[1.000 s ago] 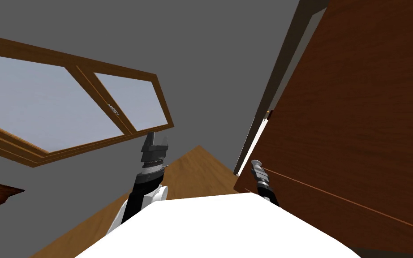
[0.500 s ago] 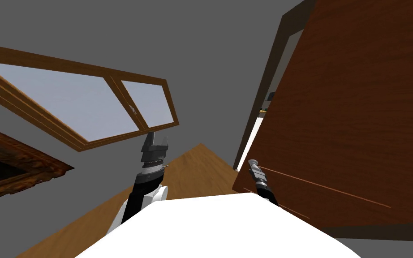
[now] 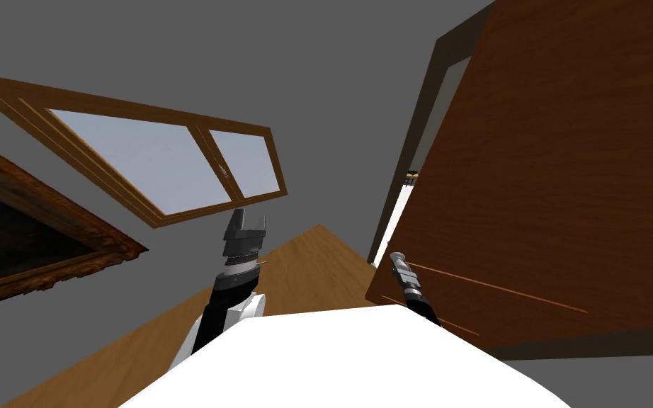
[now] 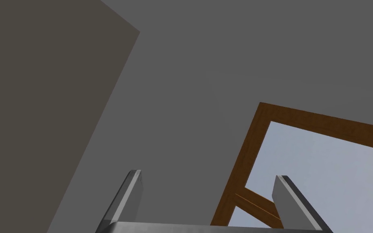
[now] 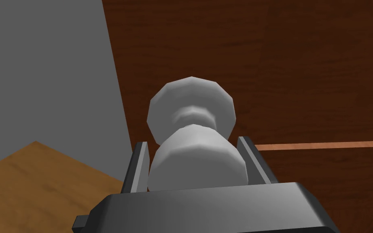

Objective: Pull the door open

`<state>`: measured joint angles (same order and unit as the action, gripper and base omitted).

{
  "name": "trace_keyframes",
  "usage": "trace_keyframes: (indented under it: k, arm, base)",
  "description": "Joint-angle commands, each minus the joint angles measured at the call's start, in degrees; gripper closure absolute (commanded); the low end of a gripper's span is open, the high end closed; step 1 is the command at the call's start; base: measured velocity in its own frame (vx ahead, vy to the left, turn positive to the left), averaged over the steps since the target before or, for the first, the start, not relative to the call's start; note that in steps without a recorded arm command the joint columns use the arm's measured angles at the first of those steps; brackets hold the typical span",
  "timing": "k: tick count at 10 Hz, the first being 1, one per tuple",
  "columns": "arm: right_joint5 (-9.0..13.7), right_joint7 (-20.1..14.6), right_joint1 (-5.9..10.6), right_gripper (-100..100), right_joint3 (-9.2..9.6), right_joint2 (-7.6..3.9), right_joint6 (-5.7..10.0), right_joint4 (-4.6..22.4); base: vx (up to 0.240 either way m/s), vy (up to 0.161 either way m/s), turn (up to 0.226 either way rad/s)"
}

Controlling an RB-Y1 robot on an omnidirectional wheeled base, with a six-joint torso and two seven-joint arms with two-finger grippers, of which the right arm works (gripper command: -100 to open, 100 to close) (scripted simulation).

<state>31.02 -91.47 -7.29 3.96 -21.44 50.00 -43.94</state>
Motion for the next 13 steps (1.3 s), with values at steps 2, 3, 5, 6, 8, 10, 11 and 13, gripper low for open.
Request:
trace_keyframes:
  k: [2,3,5,6,8,10,11,13]
  arm:
    - [-1.11,-1.47,-1.06,100,1.93,-0.8,0.68,-0.87]
    - [-1.69,-2.25,-1.5,100,2.92,-1.26,1.05,-1.31]
    - [-2.49,-3.33,-2.11,100,4.31,-1.9,1.57,-1.91]
    - [-2.34,-3.02,-1.74,100,4.03,-1.67,1.43,-1.37]
    - [-3.37,-4.19,-2.66,100,5.71,-2.38,2.31,-1.97]
    - [-4.25,-5.25,-3.39,100,7.1,-3.19,3.22,-2.55]
    - [-4.73,-5.82,-3.78,100,7.85,-3.62,3.71,-2.87]
    - [-5.63,-6.9,-4.52,100,9.26,-4.45,4.64,-3.46]
  base:
    - [-0.246,-0.007,0.056]
    - [-0.251,-0.014,0.063]
    - [-0.239,-0.019,0.059]
    - [-0.104,-0.001,0.018]
    - [-0.168,-0.01,0.048]
    - [-0.192,-0.051,0.052]
    - [-0.198,-0.062,0.057]
    - [-0.19,-0.035,0.043]
